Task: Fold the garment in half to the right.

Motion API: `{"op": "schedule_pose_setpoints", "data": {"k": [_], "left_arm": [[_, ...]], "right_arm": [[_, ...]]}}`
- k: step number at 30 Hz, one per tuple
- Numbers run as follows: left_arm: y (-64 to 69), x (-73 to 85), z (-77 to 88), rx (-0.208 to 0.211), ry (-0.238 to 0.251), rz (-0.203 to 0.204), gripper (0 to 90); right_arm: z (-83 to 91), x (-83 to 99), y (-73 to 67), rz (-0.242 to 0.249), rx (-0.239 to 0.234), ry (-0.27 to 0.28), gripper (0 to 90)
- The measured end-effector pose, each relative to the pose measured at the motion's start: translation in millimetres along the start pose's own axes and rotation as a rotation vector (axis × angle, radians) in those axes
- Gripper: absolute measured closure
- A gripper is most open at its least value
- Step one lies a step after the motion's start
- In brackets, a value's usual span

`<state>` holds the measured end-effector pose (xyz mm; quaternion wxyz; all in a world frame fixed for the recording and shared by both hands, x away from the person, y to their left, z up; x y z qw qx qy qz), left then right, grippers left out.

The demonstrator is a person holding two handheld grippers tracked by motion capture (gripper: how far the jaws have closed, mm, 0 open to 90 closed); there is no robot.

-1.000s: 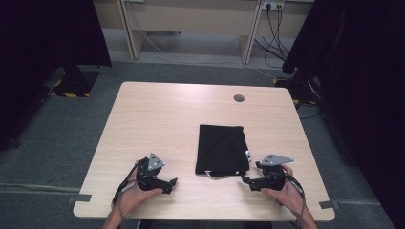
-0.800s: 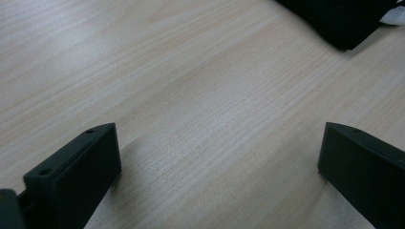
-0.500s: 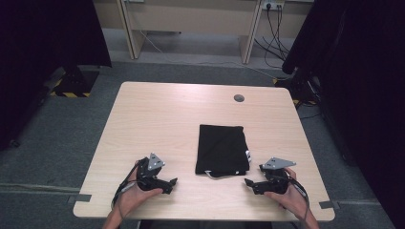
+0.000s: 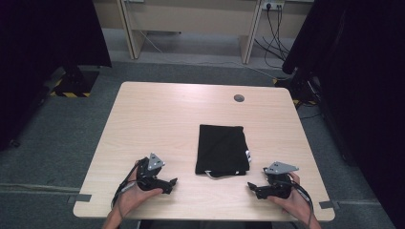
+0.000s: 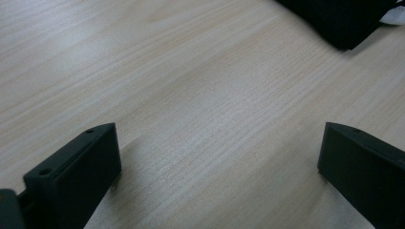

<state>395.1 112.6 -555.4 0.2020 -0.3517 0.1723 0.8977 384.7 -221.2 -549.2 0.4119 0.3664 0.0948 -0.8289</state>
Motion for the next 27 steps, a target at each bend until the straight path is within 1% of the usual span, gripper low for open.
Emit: {"op": "schedule_pose_setpoints", "data": {"k": [3, 11, 13, 23, 27], "left_arm": [[1.0, 1.7, 1.5, -0.002, 0.002, 0.003, 0.0], [4.1, 6.8, 5.9, -0.005, 0.0, 0.0, 0.0], [5.4, 7.6, 6.3, -0.002, 0.002, 0.003, 0.0], [9.4, 11.7, 9.5, 0.003, -0.001, -0.002, 0.0], [13.3, 14.1, 11.0, 0.005, -0.002, -0.007, 0.0]], "right_arm": [[4.1, 3.9, -1.3, -0.003, 0.003, -0.008, 13.7], [16.9, 16.8, -2.0, -0.019, 0.023, -0.002, 13.7], [18.8, 18.6, -3.6, -0.025, 0.026, 0.001, 13.6], [25.1, 24.0, -10.0, -0.037, 0.038, 0.005, 13.6], [27.2, 26.1, -13.0, -0.035, 0.042, 0.022, 13.5]]}}
Point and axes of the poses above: each handheld gripper's, and its own axes: z roughly backward along the jaws, x roughly out of its underside, y roughly to its right, the point moved 10 cm from there along -z, roughly forward along the jaws, and after that the axes turned 12 degrees about z, right-handed, at the moved point
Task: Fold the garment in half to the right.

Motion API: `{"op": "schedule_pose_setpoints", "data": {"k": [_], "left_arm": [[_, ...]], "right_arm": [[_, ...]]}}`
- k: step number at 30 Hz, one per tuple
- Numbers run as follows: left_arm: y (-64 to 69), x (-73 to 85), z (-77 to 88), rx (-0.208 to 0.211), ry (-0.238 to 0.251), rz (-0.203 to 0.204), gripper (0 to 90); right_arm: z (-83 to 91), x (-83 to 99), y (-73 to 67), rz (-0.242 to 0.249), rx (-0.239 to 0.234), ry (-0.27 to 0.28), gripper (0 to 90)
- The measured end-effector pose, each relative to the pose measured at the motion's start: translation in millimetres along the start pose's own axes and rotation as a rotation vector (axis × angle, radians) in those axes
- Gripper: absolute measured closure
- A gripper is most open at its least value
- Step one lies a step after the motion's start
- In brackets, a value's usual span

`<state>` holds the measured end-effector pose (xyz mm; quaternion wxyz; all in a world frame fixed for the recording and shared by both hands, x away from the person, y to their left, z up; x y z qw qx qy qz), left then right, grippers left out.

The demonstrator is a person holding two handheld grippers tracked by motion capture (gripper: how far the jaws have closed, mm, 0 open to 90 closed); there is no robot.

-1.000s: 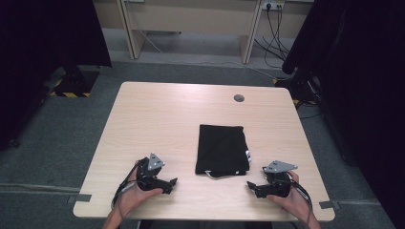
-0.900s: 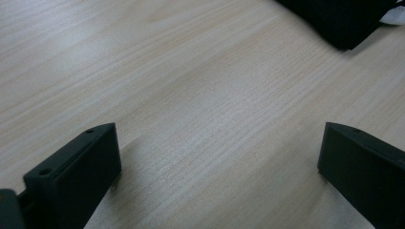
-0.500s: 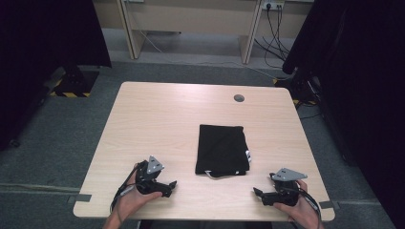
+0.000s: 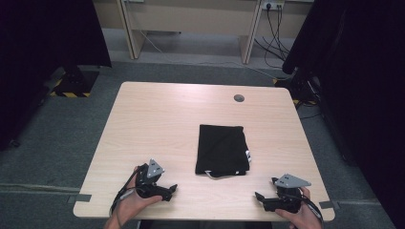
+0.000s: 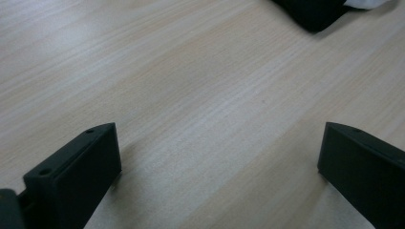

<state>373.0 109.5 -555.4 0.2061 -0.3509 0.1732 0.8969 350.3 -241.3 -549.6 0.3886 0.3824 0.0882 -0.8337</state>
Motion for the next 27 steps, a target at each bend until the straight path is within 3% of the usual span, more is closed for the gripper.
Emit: {"op": "schedule_pose_setpoints", "data": {"k": [27], "left_arm": [[3.7, 1.8, 1.0, 0.0, 0.003, 0.003, 0.0]], "right_arm": [[12.2, 11.3, -10.4, -0.003, 0.014, 0.056, 13.2]]}}
Point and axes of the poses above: each handheld gripper's, and its own axes: z roughly backward along the jaws, x roughly out of its underside, y roughly to its right, the point moved 10 cm from there along -z, roughly forward along the jaws, and after that the axes turned 12 degrees about z, right-handed, at the moved point
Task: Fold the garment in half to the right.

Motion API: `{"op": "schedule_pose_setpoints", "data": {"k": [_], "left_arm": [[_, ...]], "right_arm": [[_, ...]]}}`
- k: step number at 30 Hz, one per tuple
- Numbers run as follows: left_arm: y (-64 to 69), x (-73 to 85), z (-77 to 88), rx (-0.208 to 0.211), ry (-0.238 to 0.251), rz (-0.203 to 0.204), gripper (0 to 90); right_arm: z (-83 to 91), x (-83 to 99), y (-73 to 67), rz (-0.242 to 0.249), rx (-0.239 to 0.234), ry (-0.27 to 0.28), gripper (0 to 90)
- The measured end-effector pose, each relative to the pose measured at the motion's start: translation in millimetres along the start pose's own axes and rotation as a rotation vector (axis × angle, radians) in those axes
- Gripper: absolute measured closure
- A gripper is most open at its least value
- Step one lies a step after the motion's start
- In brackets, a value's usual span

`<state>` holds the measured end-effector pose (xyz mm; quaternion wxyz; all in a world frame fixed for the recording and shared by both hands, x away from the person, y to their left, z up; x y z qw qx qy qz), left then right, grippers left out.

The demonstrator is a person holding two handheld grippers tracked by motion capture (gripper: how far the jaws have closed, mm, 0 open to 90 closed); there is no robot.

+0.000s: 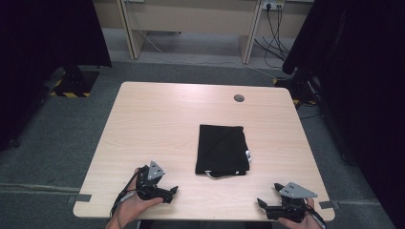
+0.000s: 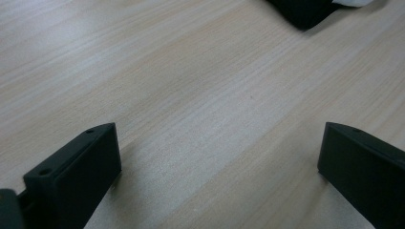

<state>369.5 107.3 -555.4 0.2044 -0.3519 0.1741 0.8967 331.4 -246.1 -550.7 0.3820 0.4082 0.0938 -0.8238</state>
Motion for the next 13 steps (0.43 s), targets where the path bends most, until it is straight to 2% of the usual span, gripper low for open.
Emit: {"op": "schedule_pose_setpoints", "data": {"k": [13], "left_arm": [[0.0, 0.0, 0.0, 0.0, 0.0, 0.0, 0.0]], "right_arm": [[0.3, 0.3, -0.3, 0.0, -0.001, 0.002, 13.2]]}}
Point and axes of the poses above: each handheld gripper's, and its own axes: z roughly backward along the jaws, x roughly out of its underside, y roughly to its right, the point moved 10 cm from there along -z, roughly forward along the jaws, and after that the axes turned 12 degrees about z, right-handed, at the moved point
